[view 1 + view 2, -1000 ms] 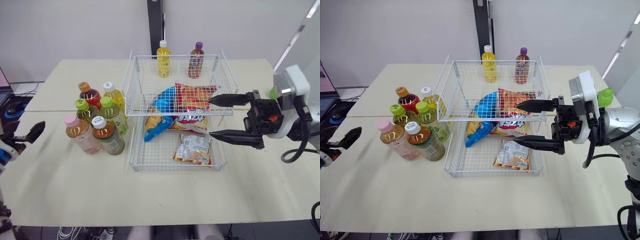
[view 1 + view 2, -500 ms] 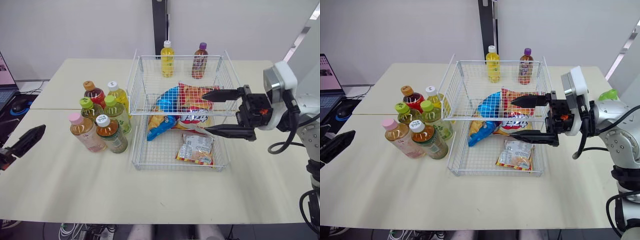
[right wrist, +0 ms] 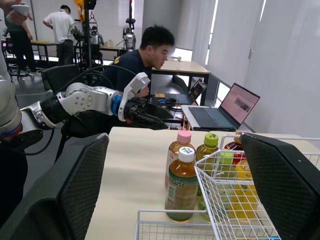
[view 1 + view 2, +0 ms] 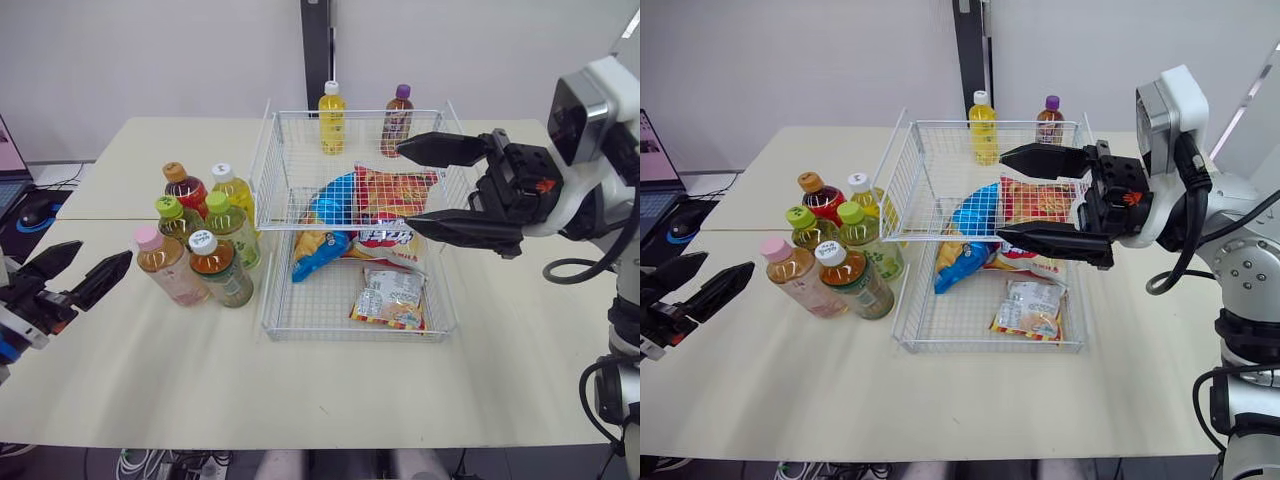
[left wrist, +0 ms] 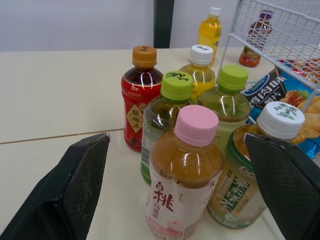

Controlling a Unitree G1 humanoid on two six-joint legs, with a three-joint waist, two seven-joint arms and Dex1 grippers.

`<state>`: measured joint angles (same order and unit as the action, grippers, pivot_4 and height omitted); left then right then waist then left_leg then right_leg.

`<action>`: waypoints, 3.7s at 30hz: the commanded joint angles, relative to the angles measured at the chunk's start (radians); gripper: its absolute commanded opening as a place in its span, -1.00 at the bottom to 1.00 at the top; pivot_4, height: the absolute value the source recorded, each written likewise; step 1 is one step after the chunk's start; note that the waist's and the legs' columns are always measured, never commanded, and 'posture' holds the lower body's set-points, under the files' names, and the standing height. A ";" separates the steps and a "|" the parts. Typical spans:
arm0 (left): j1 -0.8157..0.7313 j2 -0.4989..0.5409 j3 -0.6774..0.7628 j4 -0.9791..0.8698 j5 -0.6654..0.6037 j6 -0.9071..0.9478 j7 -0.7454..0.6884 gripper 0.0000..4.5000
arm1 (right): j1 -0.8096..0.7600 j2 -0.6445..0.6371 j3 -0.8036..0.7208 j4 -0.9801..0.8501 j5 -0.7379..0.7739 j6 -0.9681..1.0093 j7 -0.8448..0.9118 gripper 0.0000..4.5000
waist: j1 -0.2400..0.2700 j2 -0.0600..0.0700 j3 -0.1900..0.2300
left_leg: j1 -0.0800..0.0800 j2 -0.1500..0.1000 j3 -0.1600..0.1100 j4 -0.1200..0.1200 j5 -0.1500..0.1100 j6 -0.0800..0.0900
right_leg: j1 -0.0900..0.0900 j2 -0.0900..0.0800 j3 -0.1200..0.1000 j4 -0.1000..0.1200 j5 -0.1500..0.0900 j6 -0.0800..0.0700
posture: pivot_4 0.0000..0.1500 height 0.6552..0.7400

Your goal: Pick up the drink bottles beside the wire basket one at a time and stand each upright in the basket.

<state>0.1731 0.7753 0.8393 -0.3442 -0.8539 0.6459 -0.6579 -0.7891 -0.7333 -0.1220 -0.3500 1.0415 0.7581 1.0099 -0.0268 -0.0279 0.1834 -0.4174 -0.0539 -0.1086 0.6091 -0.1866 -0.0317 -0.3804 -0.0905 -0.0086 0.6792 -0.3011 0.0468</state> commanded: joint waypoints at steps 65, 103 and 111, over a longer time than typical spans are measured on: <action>-1.147 0.646 -0.542 0.541 -0.088 0.225 -0.470 -0.39 | 0.055 0.034 -0.029 -0.047 -0.090 -0.065 -0.058 1.00 | 0.000 -0.003 0.004 | -0.005 -0.002 0.001 -0.001 0.000 0.000 | -0.005 0.004 -0.001 0.001 0.000 0.001 | 1.00 1.00; -1.964 -0.611 -0.823 1.606 0.669 -0.605 -0.312 -0.24 | 0.401 -0.147 -0.308 -0.450 -0.020 0.025 -0.609 1.00 | -0.010 -0.010 0.012 | -0.016 -0.006 0.006 0.006 0.000 0.002 | -0.010 0.002 -0.003 0.003 0.002 0.006 | 1.00 1.00; -1.981 -0.575 -0.738 1.595 0.645 -0.584 -0.340 0.87 | 0.392 -0.159 -0.287 -0.429 -0.013 0.015 -0.608 1.00 | -0.009 -0.011 0.012 | -0.016 -0.006 0.005 0.009 0.000 0.002 | -0.009 0.002 -0.004 0.003 0.002 0.006 | 1.00 1.00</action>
<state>-1.7612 0.1759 0.0698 1.2857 -0.1930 0.0607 -0.9935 -0.3787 -0.8781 -0.3984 -0.7765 1.0204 0.7929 0.4046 -0.0354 -0.0384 0.1954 -0.4330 -0.0600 -0.1039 0.6187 -0.1862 -0.0300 -0.3894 -0.0886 -0.0120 0.6829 -0.2994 0.0528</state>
